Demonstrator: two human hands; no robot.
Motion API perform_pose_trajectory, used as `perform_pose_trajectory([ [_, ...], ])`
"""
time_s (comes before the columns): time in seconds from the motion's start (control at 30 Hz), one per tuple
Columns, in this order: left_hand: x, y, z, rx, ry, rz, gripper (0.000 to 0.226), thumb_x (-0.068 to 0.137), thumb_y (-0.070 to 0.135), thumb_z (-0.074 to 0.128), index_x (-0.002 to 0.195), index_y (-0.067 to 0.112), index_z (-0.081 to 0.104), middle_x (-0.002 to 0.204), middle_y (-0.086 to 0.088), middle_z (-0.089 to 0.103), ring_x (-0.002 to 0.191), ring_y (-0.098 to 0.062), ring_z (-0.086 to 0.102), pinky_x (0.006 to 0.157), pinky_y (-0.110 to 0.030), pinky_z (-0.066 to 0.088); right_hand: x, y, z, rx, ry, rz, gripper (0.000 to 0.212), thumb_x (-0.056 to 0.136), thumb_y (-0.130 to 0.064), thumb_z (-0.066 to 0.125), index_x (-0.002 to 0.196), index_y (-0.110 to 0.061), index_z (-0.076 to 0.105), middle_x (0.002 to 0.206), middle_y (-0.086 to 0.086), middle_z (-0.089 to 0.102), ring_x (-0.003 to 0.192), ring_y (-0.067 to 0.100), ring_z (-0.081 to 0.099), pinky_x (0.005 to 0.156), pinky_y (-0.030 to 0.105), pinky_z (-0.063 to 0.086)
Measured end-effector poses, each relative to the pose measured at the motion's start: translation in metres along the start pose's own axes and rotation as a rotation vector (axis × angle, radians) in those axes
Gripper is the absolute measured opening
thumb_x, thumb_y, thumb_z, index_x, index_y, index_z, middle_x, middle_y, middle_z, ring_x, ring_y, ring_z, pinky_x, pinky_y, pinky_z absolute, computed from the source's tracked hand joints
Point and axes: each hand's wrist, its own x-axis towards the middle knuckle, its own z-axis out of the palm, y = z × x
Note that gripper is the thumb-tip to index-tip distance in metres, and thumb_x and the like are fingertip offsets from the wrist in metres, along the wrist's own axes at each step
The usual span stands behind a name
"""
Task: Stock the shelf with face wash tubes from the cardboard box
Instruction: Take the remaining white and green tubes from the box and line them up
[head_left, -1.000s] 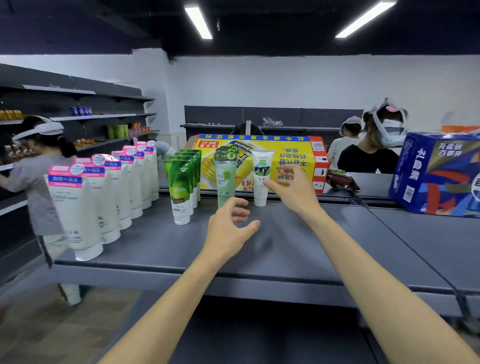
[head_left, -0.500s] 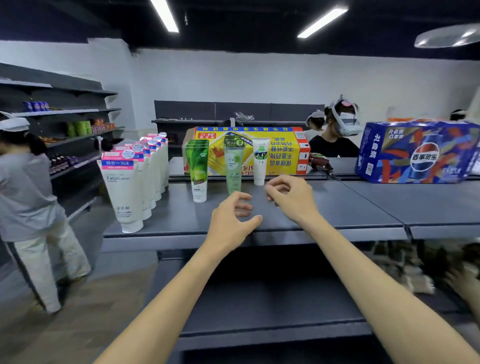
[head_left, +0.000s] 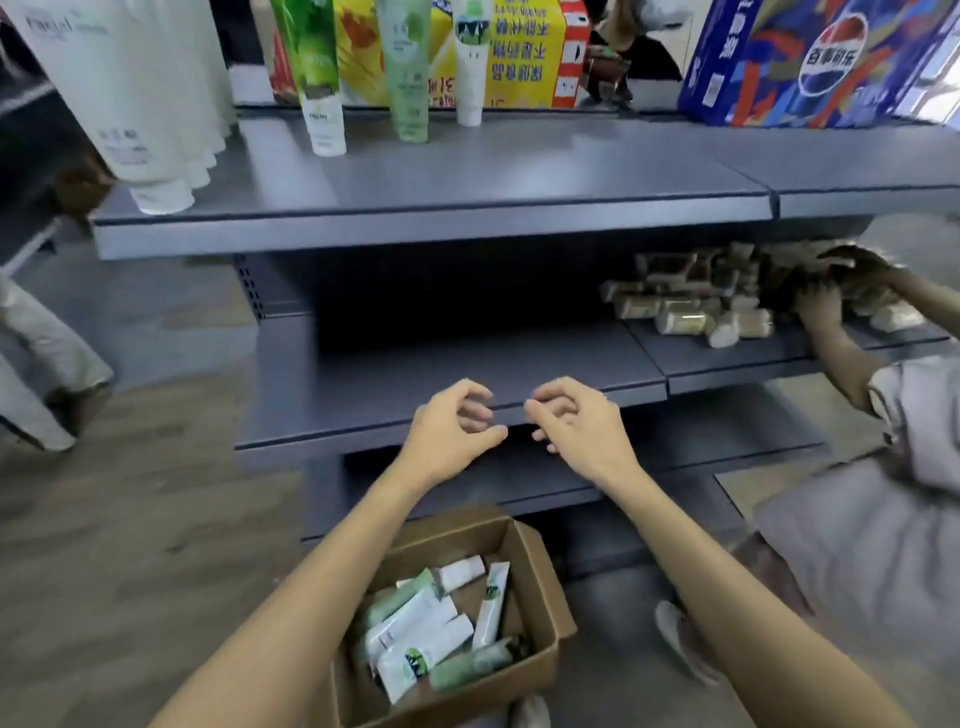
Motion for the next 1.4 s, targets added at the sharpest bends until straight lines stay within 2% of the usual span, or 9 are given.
perform_pose_trajectory([
  [0.17, -0.034, -0.071, 0.041, -0.051, -0.029, -0.230, 0.033, 0.077, 0.022, 0.082, 0.103, 0.022, 0.062, 0.091, 0.002, 0.069, 0.072, -0.010, 0.065, 0.067, -0.017, 0.049, -0.037, 0.086, 0.041, 0.000, -0.065, 0.239, 0.016, 0.087, -0.037, 0.070, 0.097, -0.027, 0.063, 0.077, -0.003, 0.074, 0.076, 0.012, 0.073, 0.077, 0.046, 0.060],
  [0.3, -0.064, -0.121, 0.063, -0.093, -0.056, -0.404, 0.032, 0.077, 0.017, 0.082, 0.101, 0.022, 0.061, 0.087, 0.003, 0.068, 0.075, -0.015, 0.066, 0.070, -0.020, 0.051, -0.061, 0.136, 0.078, -0.089, -0.171, 0.353, 0.011, 0.089, -0.033, 0.070, 0.088, -0.025, 0.063, 0.087, -0.009, 0.071, 0.082, 0.012, 0.071, 0.083, 0.041, 0.057],
  [0.4, -0.087, -0.151, 0.080, -0.107, -0.043, -0.512, 0.029, 0.077, 0.009, 0.079, 0.100, 0.015, 0.062, 0.083, 0.001, 0.066, 0.072, -0.016, 0.064, 0.064, -0.016, 0.049, -0.071, 0.167, 0.109, -0.206, -0.242, 0.437, 0.034, 0.095, -0.037, 0.063, 0.072, -0.012, 0.068, 0.094, 0.003, 0.071, 0.094, 0.027, 0.068, 0.084, 0.034, 0.050],
  [0.53, -0.122, -0.187, 0.099, -0.144, -0.009, -0.635, 0.032, 0.068, 0.020, 0.081, 0.090, 0.025, 0.059, 0.085, -0.005, 0.066, 0.074, -0.020, 0.065, 0.069, -0.030, 0.053, -0.078, 0.200, 0.149, -0.259, -0.275, 0.612, 0.044, 0.099, -0.043, 0.052, 0.102, -0.001, 0.063, 0.102, 0.020, 0.071, 0.103, 0.038, 0.064, 0.081, 0.036, 0.047],
  [0.67, -0.145, -0.204, 0.113, -0.138, 0.032, -0.738, 0.026, 0.080, 0.010, 0.077, 0.096, 0.022, 0.061, 0.090, -0.006, 0.069, 0.074, -0.013, 0.064, 0.072, -0.021, 0.050, -0.074, 0.227, 0.179, -0.305, -0.352, 0.688, 0.046, 0.096, -0.043, 0.056, 0.116, -0.001, 0.056, 0.116, 0.021, 0.067, 0.107, 0.038, 0.064, 0.083, 0.033, 0.048],
  [0.77, -0.148, -0.221, 0.125, -0.122, 0.040, -0.756, 0.024, 0.081, 0.015, 0.076, 0.101, 0.021, 0.063, 0.090, 0.000, 0.070, 0.068, -0.001, 0.063, 0.066, -0.008, 0.046, -0.065, 0.243, 0.200, -0.261, -0.353, 0.772, 0.043, 0.096, -0.033, 0.060, 0.121, 0.000, 0.048, 0.123, 0.022, 0.062, 0.113, 0.038, 0.061, 0.082, 0.031, 0.045],
  [0.9, -0.141, -0.241, 0.141, -0.138, 0.016, -0.755, 0.023, 0.082, 0.013, 0.074, 0.101, 0.021, 0.063, 0.094, 0.001, 0.068, 0.075, -0.002, 0.065, 0.068, -0.005, 0.045, -0.051, 0.270, 0.225, -0.300, -0.342, 0.839, 0.046, 0.096, -0.027, 0.061, 0.125, 0.003, 0.041, 0.129, 0.023, 0.059, 0.118, 0.037, 0.059, 0.088, 0.035, 0.046],
  [1.2, -0.131, -0.258, 0.147, -0.148, 0.009, -0.759, 0.025, 0.084, 0.016, 0.074, 0.103, 0.025, 0.061, 0.096, 0.006, 0.067, 0.084, -0.005, 0.065, 0.074, -0.009, 0.047, -0.042, 0.306, 0.246, -0.333, -0.387, 0.953, 0.046, 0.098, -0.029, 0.058, 0.129, 0.000, 0.045, 0.133, 0.019, 0.058, 0.122, 0.032, 0.058, 0.081, 0.028, 0.044],
  [1.4, -0.131, -0.257, 0.139, -0.123, 0.022, -0.749, 0.026, 0.083, 0.019, 0.074, 0.104, 0.028, 0.061, 0.095, 0.006, 0.070, 0.086, -0.005, 0.067, 0.081, -0.024, 0.052, -0.043, 0.301, 0.243, -0.323, -0.328, 0.916, 0.041, 0.097, -0.026, 0.058, 0.126, 0.000, 0.047, 0.130, 0.023, 0.058, 0.120, 0.036, 0.058, 0.084, 0.032, 0.046],
])
